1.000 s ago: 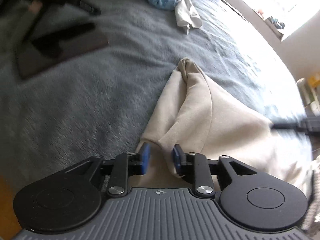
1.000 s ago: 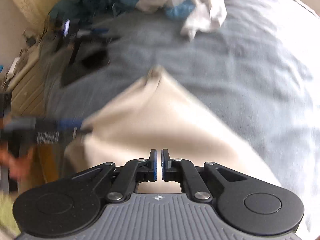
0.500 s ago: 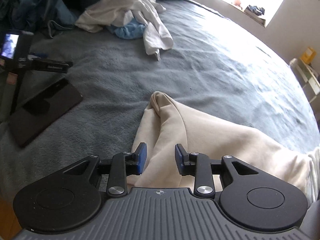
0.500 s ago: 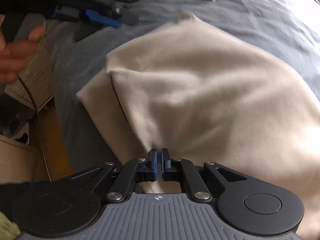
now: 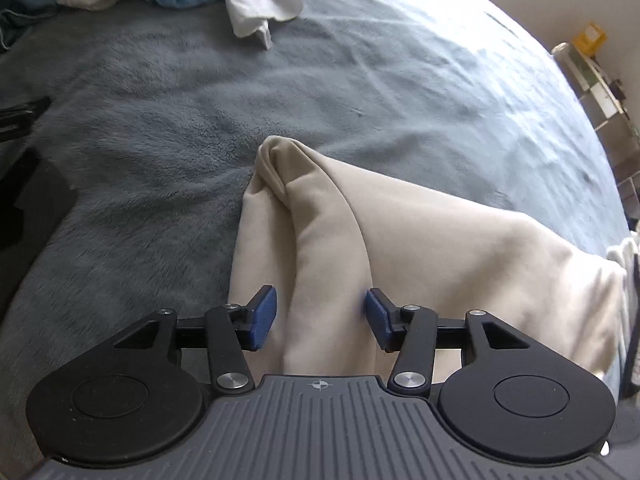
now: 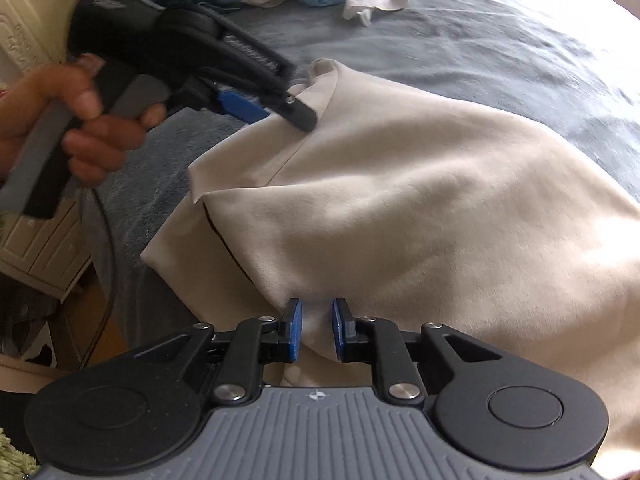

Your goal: Fold clothes

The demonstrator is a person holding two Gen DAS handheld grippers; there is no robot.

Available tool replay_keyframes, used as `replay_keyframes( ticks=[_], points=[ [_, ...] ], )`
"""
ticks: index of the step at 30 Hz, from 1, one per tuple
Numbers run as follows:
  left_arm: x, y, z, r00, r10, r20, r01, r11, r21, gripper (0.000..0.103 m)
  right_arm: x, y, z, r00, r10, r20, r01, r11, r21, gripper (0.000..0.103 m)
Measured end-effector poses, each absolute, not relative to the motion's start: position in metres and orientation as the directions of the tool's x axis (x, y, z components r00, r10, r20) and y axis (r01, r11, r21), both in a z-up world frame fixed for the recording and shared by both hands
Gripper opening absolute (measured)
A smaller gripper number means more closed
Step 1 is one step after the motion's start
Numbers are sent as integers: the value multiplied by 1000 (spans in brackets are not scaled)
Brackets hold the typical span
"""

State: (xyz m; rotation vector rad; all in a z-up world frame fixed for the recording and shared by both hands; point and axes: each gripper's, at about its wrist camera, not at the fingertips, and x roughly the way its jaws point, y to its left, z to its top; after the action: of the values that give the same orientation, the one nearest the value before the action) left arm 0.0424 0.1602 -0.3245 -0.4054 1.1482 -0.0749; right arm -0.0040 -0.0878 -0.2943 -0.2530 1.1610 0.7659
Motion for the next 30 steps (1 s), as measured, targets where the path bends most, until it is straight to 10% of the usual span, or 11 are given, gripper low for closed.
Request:
replay_keyframes(
  ticks=[3,5,17,30],
  points=[
    [48,166,-328,429,-326,-842,-157,891,-425,11,-6,-88,-295,197,393,-898,-655,734,177,18],
    [46,172,-326,456,-332,-826,-152,885,-440,8,-9,-89,-297,203,371,-906,-657,737,155,18],
    [33,179,-323,461,-293,-838,-17,941,-339,31,-12,-91,-311,227,343,-912,-604,784,144,17],
    [-20,135,-337,300,-332,-894,226,936,-271,29,-37,-110,-296,303,332,-893,-498,854,149,17]
  ],
)
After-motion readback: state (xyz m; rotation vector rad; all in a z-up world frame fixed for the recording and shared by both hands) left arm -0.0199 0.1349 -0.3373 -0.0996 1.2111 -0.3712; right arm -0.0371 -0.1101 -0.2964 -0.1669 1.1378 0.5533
